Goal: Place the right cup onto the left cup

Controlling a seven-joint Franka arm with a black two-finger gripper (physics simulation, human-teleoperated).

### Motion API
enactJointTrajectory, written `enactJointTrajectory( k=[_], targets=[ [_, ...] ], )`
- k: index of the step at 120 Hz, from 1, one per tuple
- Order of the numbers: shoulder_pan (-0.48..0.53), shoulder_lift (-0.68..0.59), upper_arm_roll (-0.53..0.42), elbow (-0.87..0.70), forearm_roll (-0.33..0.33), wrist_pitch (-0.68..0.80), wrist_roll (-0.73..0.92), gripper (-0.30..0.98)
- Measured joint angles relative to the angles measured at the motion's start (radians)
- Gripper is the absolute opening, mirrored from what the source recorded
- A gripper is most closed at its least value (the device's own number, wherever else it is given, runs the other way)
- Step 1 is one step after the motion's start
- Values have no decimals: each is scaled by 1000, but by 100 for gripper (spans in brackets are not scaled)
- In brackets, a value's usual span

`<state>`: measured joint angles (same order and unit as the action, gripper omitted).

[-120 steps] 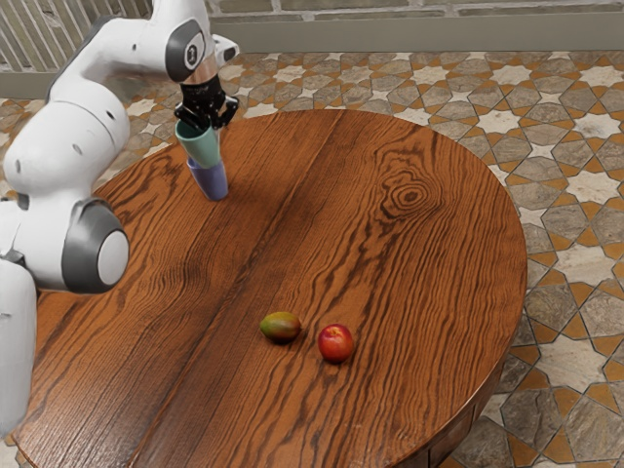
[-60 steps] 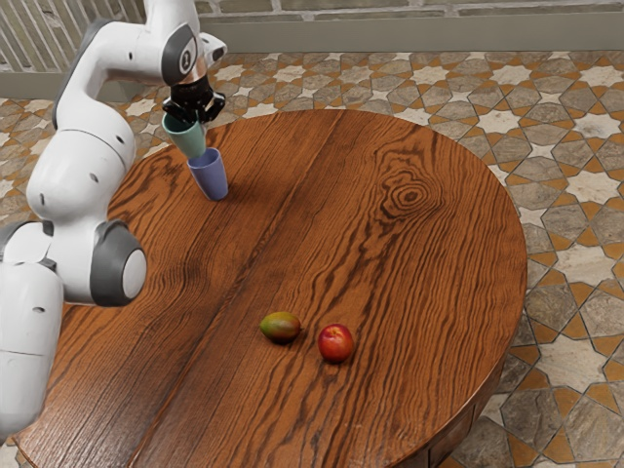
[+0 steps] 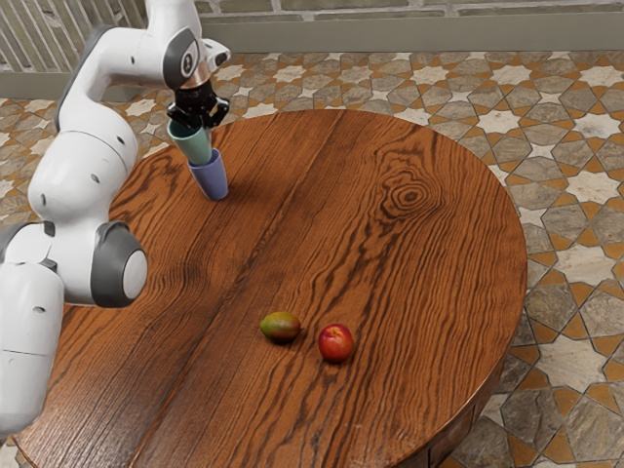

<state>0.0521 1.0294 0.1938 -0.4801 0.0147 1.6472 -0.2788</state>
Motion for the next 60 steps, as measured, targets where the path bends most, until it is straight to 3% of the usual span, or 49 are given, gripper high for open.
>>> enactJointTrajectory(
  k=[60],
  targets=[
    [6,10,-7,-3,-2,7,4,-10]
  ],
)
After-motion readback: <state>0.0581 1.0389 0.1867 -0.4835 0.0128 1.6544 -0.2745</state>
